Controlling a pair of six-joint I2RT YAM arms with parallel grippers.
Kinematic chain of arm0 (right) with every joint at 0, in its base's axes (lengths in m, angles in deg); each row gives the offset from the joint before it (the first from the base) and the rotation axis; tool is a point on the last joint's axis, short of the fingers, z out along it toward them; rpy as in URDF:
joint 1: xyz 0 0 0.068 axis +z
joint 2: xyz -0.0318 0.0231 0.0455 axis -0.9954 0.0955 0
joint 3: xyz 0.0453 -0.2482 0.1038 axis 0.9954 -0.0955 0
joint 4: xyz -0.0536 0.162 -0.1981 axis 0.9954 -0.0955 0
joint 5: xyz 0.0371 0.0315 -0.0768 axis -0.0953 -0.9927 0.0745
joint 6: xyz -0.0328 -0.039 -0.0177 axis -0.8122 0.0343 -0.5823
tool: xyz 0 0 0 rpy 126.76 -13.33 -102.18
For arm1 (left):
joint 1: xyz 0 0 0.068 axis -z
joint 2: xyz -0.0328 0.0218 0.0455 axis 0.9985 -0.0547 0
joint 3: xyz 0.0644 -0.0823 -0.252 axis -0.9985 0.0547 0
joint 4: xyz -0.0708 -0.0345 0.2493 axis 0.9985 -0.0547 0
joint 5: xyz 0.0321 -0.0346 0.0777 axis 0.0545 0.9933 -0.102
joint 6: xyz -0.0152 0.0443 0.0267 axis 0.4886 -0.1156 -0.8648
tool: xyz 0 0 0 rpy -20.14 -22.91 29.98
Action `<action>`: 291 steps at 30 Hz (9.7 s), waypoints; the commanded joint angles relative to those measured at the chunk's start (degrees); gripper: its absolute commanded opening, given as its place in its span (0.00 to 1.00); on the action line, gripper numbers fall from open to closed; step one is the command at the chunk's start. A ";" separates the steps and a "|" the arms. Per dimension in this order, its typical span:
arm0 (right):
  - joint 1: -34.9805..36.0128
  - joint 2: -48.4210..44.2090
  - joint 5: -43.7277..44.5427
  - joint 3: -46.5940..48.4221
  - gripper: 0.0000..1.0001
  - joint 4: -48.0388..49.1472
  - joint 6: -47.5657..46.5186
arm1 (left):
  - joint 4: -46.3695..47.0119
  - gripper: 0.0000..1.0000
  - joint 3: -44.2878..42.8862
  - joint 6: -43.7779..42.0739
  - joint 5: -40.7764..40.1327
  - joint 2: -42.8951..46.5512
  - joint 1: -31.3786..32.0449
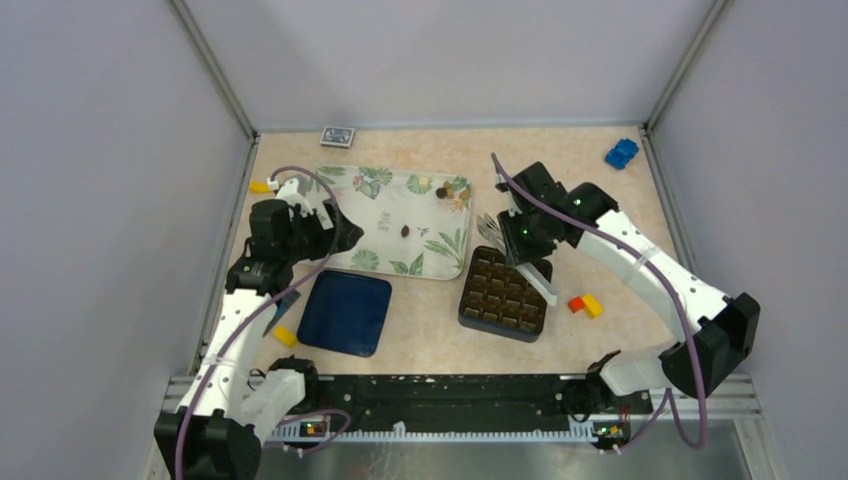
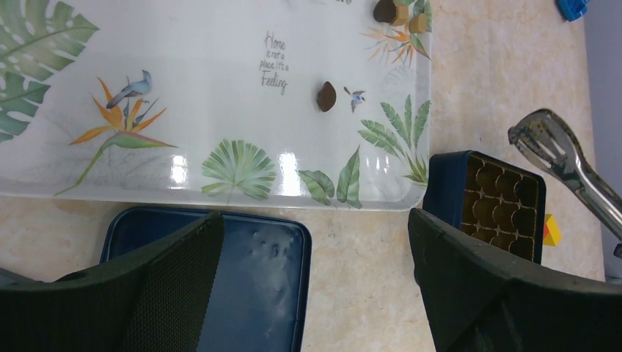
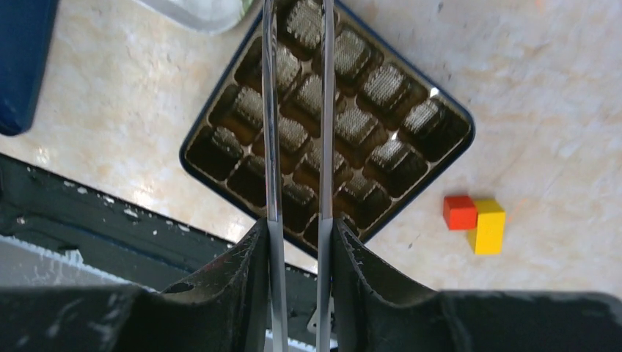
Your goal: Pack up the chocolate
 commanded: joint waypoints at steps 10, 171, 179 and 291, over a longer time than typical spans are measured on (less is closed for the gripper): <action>0.98 -2.29 -3.75 -8.23 0.17 1.29 3.29 | 3.33 0.99 0.69 -0.32 -1.05 0.34 -0.19; 12.81 -5.69 11.74 1.53 0.19 -1.39 -0.89 | 0.61 0.99 -6.67 -4.30 -1.67 -9.59 -0.19; 3.89 4.99 9.27 5.37 0.23 13.14 -3.42 | -0.73 0.99 -6.61 -3.73 -2.68 -7.19 -0.19; 5.70 -16.39 -9.96 -17.05 0.10 0.40 -2.07 | -2.13 0.99 -6.25 -5.33 -6.57 -3.88 -0.19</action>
